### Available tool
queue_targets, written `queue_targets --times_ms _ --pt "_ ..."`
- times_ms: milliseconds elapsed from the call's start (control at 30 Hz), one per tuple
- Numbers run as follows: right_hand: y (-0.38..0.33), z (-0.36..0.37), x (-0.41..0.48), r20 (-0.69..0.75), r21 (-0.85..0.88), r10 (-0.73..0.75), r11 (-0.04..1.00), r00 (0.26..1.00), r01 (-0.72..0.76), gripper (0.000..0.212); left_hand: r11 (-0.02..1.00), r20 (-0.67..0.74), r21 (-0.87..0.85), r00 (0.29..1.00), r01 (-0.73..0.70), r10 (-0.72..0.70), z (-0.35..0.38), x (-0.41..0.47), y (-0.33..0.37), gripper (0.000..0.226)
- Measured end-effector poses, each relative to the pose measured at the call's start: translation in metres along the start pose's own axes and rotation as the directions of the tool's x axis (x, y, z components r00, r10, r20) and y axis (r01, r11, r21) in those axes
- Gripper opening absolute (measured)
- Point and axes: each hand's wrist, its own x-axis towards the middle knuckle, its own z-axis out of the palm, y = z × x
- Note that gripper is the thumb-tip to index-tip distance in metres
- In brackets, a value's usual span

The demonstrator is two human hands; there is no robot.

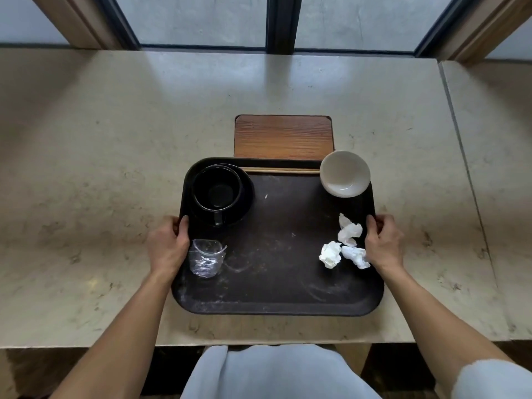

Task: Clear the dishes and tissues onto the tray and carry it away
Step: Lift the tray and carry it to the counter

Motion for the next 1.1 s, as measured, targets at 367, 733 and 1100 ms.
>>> queue_targets --times_ms 367,733,1100 --pt "0.007 0.01 0.007 0.007 -0.049 0.002 0.999 1.0 -0.002 0.026 0.997 0.025 0.077 1.0 0.009 -0.011 0.011 0.001 0.0 0.031" --pt "0.012 0.008 0.013 0.047 -0.098 -0.009 0.995 0.999 0.013 0.026 0.997 0.074 0.082 0.997 0.016 -0.022 0.008 -0.001 0.004 0.032" --pt "0.01 -0.006 0.016 0.169 -0.148 0.029 0.989 0.985 -0.003 0.031 0.991 0.19 0.107 0.977 0.083 -0.102 0.002 0.006 -0.001 0.035"
